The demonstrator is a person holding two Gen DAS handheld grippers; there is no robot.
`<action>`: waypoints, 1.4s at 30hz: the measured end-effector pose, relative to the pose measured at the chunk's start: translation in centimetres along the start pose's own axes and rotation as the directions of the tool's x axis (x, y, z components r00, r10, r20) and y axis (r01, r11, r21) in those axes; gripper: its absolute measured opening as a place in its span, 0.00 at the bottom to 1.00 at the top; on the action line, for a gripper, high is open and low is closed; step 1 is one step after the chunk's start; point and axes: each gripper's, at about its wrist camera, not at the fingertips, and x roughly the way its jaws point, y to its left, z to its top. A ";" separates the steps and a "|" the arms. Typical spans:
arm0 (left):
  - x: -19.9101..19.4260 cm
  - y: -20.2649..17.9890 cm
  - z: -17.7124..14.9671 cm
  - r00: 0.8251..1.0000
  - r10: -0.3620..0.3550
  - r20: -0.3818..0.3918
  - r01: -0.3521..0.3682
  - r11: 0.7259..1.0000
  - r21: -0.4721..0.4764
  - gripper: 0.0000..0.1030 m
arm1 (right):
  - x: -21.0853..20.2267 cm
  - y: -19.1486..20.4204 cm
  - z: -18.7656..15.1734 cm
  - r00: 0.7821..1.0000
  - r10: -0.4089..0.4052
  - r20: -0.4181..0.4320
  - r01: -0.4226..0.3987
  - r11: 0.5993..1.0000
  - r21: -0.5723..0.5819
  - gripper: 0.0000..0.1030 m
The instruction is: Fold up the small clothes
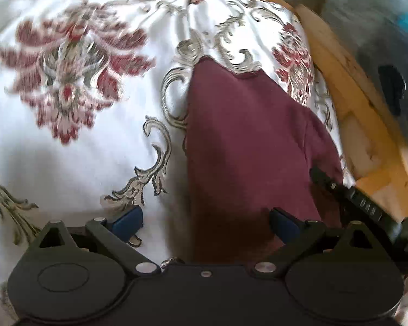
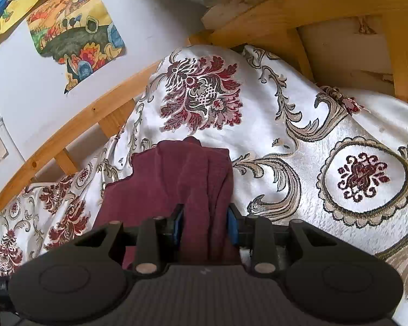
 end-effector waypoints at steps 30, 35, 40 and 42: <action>1.6 -1.9 1.2 0.994 -0.031 -0.100 0.039 0.996 0.078 0.51 | 0.4 0.1 -0.4 1.000 -0.005 0.002 0.005 0.999 -0.043 0.46; 1.5 -2.1 1.2 0.994 -0.011 -0.107 0.020 0.996 0.088 0.52 | 0.3 0.0 -0.4 1.000 -0.001 0.005 0.001 0.999 -0.039 0.48; 1.4 -2.2 1.4 0.993 -0.014 -0.119 0.027 0.994 0.110 0.46 | 0.0 0.3 -0.6 1.000 0.006 0.016 -0.005 0.999 -0.045 0.38; 1.1 -2.3 1.4 0.993 -0.016 -0.116 0.030 0.992 0.121 0.42 | -0.2 0.8 -0.7 1.000 0.004 0.026 -0.003 0.998 -0.056 0.34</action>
